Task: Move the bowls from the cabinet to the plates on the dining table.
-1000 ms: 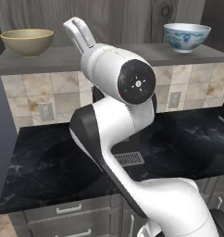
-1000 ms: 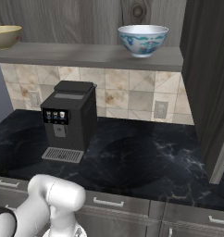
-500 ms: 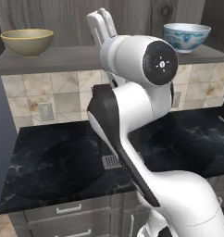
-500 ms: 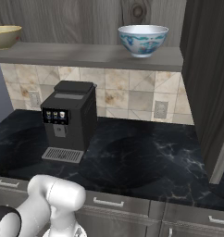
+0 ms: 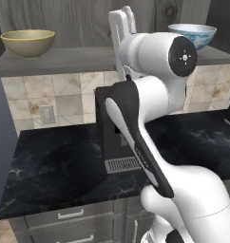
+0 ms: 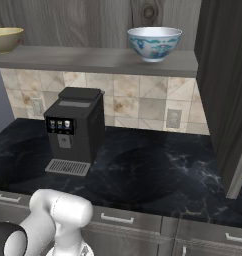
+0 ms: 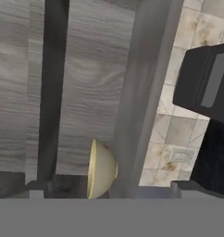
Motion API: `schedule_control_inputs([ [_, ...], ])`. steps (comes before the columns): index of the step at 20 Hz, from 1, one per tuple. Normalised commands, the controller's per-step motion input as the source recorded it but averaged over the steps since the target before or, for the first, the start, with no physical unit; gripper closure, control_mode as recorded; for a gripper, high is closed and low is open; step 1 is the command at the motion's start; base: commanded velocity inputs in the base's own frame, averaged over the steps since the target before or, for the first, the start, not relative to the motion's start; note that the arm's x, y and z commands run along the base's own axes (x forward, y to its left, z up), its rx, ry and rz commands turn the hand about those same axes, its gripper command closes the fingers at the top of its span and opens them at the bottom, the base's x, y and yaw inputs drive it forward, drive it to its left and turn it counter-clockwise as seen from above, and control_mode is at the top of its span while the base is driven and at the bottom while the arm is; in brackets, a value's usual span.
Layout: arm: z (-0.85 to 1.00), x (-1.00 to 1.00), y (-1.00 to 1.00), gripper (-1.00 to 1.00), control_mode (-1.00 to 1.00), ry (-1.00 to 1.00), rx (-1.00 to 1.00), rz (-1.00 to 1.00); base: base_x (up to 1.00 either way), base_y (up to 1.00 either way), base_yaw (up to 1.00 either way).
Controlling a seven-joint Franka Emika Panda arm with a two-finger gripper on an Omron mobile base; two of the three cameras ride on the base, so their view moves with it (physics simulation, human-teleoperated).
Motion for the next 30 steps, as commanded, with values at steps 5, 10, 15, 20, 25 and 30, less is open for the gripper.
schedule_control_inputs([
  [5, -0.06, 0.42, -0.08, -1.0, -1.0, 0.03, 0.1, 0.08, 0.0, 0.0, 0.0],
  [10, -0.06, 0.4, -0.05, -1.0, -1.0, 0.05, 0.09, 0.1, 0.0, 0.0, 0.0],
  [15, -0.04, 0.38, -0.01, -1.0, -1.0, 0.04, 0.05, 0.1, 0.0, 0.0, 0.0],
  [20, 0.02, 0.32, 0.04, -1.0, -1.0, 0.08, 0.03, 0.1, 0.0, 0.0, 0.0],
  [25, 0.01, 0.23, 0.11, -1.0, -1.0, 0.08, 0.03, 0.11, 0.0, 0.0, 0.0],
  [30, 0.0, 0.15, 0.16, -1.0, -1.0, 0.03, 0.02, 0.07, 0.0, 0.0, 0.0],
])
